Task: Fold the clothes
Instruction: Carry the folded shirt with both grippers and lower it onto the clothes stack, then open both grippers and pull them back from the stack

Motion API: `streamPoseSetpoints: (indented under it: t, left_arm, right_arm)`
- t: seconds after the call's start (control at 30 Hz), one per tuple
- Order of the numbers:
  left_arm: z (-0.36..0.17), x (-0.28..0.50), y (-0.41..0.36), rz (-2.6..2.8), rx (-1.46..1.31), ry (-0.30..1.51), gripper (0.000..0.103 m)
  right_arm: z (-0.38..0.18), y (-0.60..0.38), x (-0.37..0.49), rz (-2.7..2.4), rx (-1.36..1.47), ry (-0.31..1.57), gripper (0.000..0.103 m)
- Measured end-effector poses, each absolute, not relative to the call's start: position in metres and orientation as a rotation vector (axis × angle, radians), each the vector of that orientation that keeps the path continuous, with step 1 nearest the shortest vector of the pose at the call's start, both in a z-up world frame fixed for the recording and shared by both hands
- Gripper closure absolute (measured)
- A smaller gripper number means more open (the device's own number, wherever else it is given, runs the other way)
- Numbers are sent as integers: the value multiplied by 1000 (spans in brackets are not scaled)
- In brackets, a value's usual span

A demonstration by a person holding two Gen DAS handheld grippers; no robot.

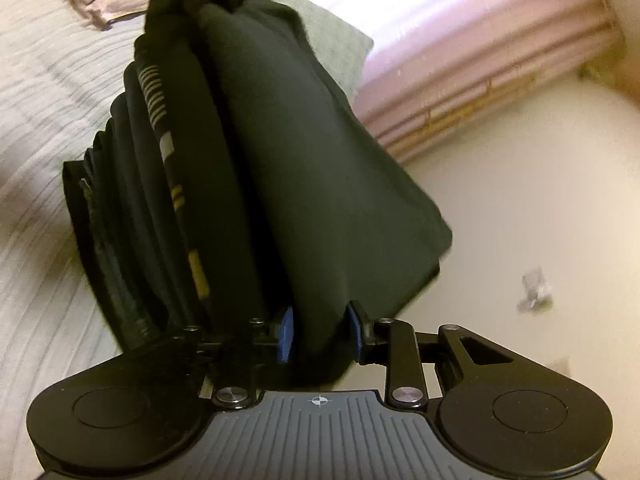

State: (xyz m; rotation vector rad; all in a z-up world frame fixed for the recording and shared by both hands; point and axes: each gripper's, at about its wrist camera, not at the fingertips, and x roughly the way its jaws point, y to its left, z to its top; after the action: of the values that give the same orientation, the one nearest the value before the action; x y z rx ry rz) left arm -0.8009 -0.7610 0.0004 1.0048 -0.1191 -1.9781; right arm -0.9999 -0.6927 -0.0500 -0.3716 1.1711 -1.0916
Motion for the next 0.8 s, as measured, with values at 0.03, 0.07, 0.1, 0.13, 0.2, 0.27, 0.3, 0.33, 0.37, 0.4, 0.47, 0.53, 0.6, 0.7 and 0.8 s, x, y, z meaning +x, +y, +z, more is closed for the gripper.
streamPoseSetpoints:
  t: [0.03,0.07,0.1,0.13,0.2,0.27,0.3,0.33,0.37,0.4,0.47,0.53,0.6,0.7,0.8]
  left_arm:
    - [-5,-802,-759,-1978,1004,-126,93]
    - [-10,-803,-757,-1971,1012,-152,96]
    - [-12,-803,-754,-1965,1019,-169,99]
    - [-12,-802,-753,-1959,1022,-166,99]
    - [-9,-798,-754,-1956,1011,-137,100]
    - [-10,-797,-756,-1957,1001,-113,99]
    - [-11,-797,-757,-1958,998,-108,99]
    - [-12,-798,-758,-1958,994,-102,99]
    - [-13,-798,-759,-1959,991,-97,99]
    - [-18,-797,-762,-1954,987,-88,99]
    - [-21,-795,-763,-1942,980,-60,99]
    - [-25,-791,-763,-1940,973,-31,98]
    - [-26,-792,-758,-1947,972,-22,91]
    - [-18,-792,-755,-1920,962,-7,89]
    - [-11,-790,-755,-1893,938,18,87]
  right_arm:
    - [-43,-691,-1006,-1111,-300,1162,74]
    - [-34,-688,-1011,-1128,-224,1130,74]
    - [-25,-684,-1013,-1141,-177,1078,74]
    - [-16,-680,-1016,-1152,-130,1026,74]
    - [1,-680,-1015,-1160,-55,910,74]
    - [16,-694,-1013,-1166,52,760,74]
    - [22,-704,-1014,-1166,117,687,74]
    - [24,-717,-1016,-1163,194,622,74]
    - [21,-729,-1020,-1163,278,569,74]
    - [13,-739,-1024,-1168,349,553,74]
    - [-9,-750,-1037,-1154,458,541,74]
    - [-15,-749,-1041,-1142,468,558,74]
    - [-12,-747,-1040,-1142,458,565,74]
    - [-2,-746,-1036,-1144,443,562,71]
    - [3,-739,-1035,-1164,409,539,49]
